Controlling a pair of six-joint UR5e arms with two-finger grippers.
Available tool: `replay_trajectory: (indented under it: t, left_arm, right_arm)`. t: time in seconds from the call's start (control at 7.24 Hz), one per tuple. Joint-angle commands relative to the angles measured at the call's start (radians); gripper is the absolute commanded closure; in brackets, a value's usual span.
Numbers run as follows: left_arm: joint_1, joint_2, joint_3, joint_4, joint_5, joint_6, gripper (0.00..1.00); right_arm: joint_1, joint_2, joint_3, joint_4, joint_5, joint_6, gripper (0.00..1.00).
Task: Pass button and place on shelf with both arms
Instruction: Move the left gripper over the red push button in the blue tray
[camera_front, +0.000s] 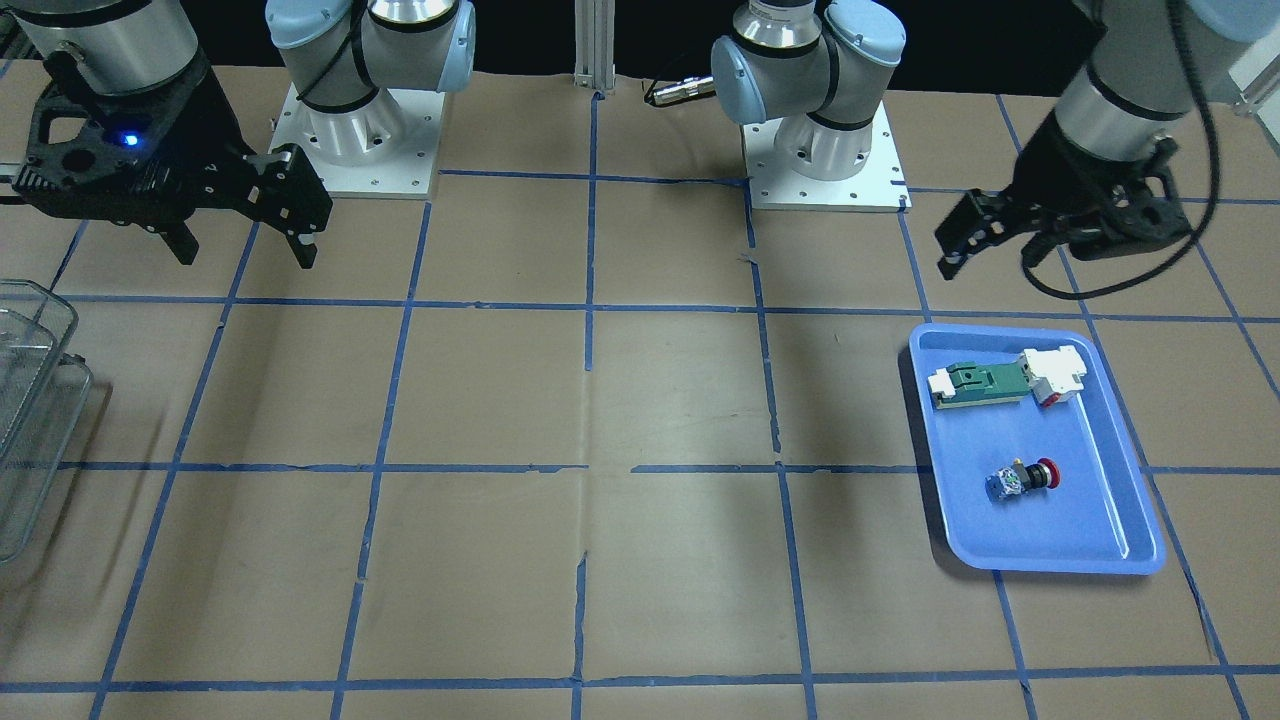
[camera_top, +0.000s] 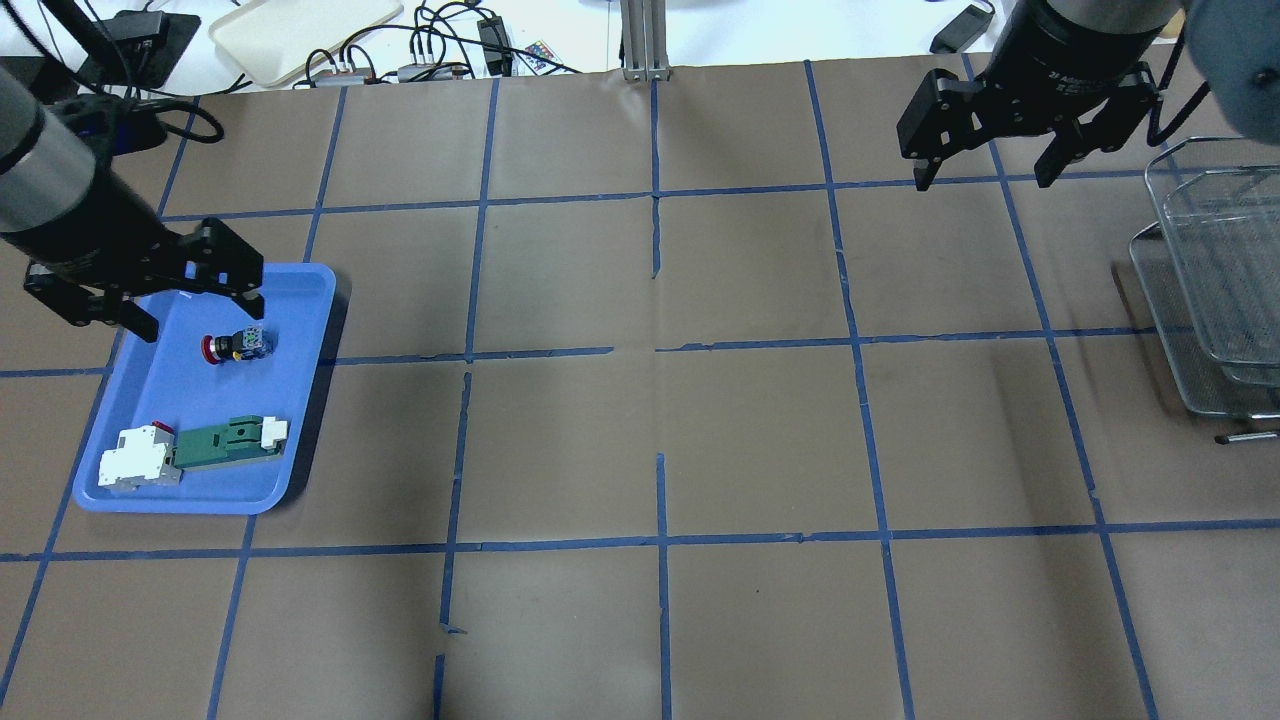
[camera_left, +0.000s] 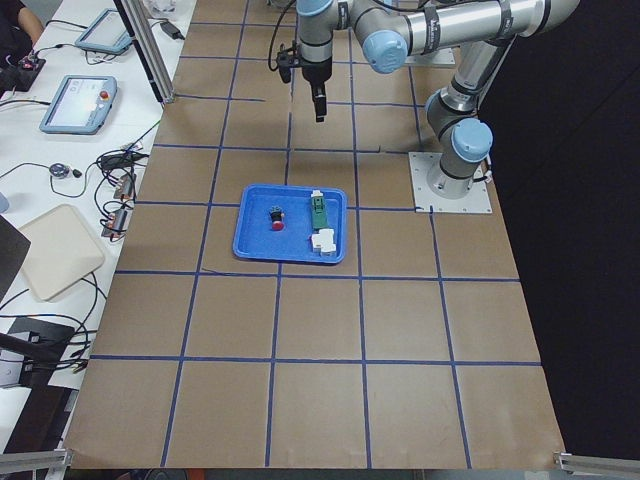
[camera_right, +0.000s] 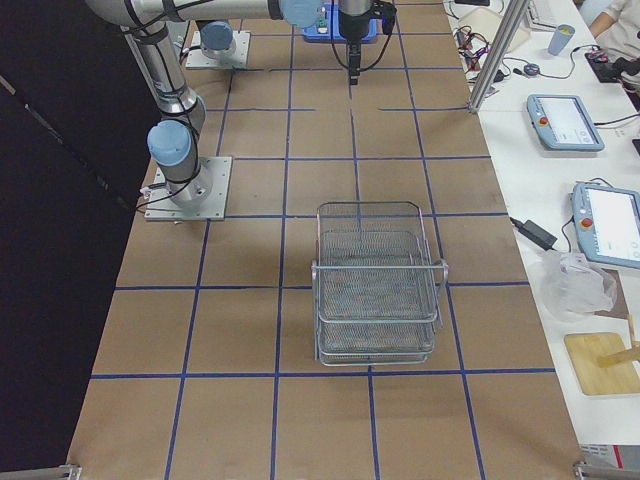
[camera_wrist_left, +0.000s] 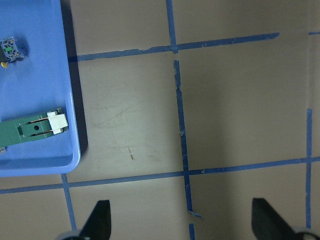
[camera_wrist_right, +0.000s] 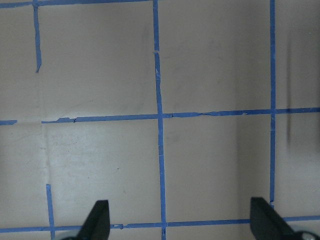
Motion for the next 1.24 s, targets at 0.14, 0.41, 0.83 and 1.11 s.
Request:
replay_trajectory:
  t: [0.14,0.41,0.83,1.11]
  left_arm:
    - [0.245,-0.086,0.011,0.102,-0.039,-0.103,0.00]
    - [0.317,-0.190,0.029,0.152,-0.046,-0.271,0.00]
    - [0.354,-0.368,0.187,0.153,-0.137,-0.364,0.00]
    - [0.356,-0.445,0.189,0.153,-0.193,-0.560,0.00]
  right_arm:
    - [0.002,-0.005,0.001,-0.012,0.005,-0.020,0.00]
    - [0.002,-0.005,0.003,-0.011,0.003,-0.020,0.00]
    - [0.004,-0.007,0.003,-0.011,0.014,-0.018,0.00]
    - [0.004,-0.007,0.004,-0.011,0.012,-0.020,0.00]
